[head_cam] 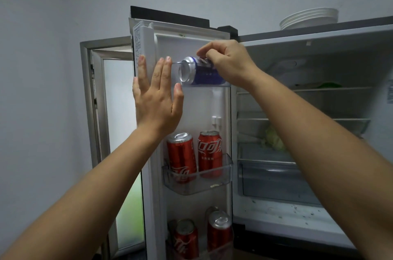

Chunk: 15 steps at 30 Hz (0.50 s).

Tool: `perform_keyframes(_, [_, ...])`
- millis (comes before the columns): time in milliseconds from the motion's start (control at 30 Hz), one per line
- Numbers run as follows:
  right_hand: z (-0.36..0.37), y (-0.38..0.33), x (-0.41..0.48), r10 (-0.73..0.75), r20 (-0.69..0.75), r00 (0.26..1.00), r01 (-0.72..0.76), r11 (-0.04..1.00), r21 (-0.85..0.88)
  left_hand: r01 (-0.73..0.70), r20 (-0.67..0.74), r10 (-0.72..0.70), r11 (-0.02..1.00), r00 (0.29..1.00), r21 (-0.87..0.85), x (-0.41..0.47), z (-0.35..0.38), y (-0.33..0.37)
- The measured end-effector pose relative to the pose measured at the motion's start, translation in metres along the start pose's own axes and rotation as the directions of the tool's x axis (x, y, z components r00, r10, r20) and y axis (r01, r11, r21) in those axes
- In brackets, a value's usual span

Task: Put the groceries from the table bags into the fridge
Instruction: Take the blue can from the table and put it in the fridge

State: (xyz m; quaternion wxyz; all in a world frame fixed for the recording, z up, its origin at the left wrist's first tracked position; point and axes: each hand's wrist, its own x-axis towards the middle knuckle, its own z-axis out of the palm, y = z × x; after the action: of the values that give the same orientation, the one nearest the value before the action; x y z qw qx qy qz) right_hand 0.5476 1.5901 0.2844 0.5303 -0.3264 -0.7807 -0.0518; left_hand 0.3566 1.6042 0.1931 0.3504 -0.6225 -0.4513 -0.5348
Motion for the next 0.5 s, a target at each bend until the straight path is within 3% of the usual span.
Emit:
perform_keyframes(100, [-0.002,0.003,-0.024,-0.026,0.0,1.0,0.026,0.997,-0.067,0.004,0.023,-0.004,1.0,1.0,-0.015,-0.002,0.0,-0.001])
perform_keyframes(267, [0.03,0.037,-0.097,-0.13,-0.136,0.982,0.093,0.964,-0.249,0.005,0.056,0.0,0.996,0.998,-0.09,-0.047,-0.007,-0.002])
perform_keyframes(367, [0.063,0.062,-0.154,-0.032,-0.19,0.981,-0.015,0.97,-0.241,0.105,0.133,-0.085,0.982,0.987,-0.154,-0.098,-0.022,0.005])
perform_keyframes(500, [0.11,0.071,-0.205,0.076,-0.146,0.986,-0.108,0.967,-0.23,0.114,0.313,-0.114,0.993,0.943,0.02,-0.172,-0.041,-0.003])
